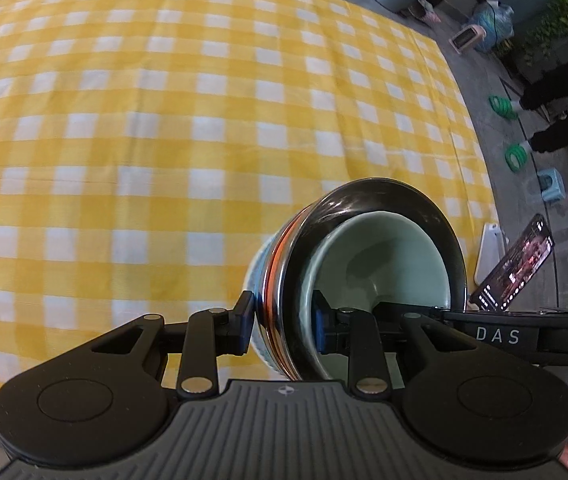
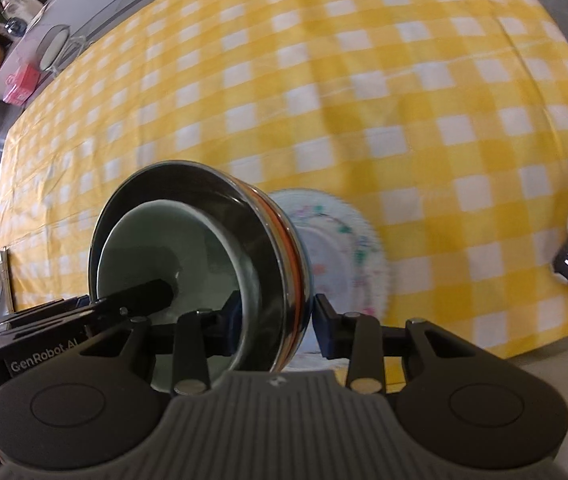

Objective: Organize plates and bowls
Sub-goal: 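Lift the bowl stack and carry it over the plate stack, then lower the bowl stack onto the white dish and open both grippers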

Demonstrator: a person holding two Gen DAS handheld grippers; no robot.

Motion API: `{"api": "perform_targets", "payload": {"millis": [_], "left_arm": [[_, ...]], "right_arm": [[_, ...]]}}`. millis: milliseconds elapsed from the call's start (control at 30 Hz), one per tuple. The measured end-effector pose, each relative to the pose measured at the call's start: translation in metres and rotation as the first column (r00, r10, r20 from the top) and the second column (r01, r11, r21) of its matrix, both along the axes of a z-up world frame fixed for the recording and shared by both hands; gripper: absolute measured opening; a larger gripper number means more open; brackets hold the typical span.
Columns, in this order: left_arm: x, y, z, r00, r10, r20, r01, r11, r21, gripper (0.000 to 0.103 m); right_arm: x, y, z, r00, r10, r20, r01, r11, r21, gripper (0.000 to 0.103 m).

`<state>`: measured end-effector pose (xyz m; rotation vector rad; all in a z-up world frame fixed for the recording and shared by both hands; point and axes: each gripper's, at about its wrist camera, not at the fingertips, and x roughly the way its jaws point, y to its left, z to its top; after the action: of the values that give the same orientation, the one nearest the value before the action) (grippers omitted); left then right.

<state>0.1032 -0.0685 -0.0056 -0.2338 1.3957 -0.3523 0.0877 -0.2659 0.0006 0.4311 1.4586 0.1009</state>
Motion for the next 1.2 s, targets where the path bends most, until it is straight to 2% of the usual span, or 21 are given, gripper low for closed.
{"api": "perform_targets", "payload": {"millis": [200,433,1200], "left_arm": [[0.0,-0.013,-0.007,1.0,-0.012,-0.025,0.013,1.0,0.026,0.032],[0.001,-0.017,-0.006,1.0,-0.02,-0.019,0.021,0.999,0.033,0.032],[0.005,-0.016,-0.008,0.998,-0.048,-0.04,0.049,0.999,0.015,0.034]], "right_arm": [[-0.004,-0.014,-0.012,1.0,-0.008,-0.02,0.008,1.0,0.02,0.035],[-0.001,-0.02,-0.015,1.0,0.0,-0.01,0.001,1.0,0.023,0.035],[0.003,-0.015,-0.015,0.999,0.036,-0.016,-0.036,0.999,-0.003,0.038]]}}
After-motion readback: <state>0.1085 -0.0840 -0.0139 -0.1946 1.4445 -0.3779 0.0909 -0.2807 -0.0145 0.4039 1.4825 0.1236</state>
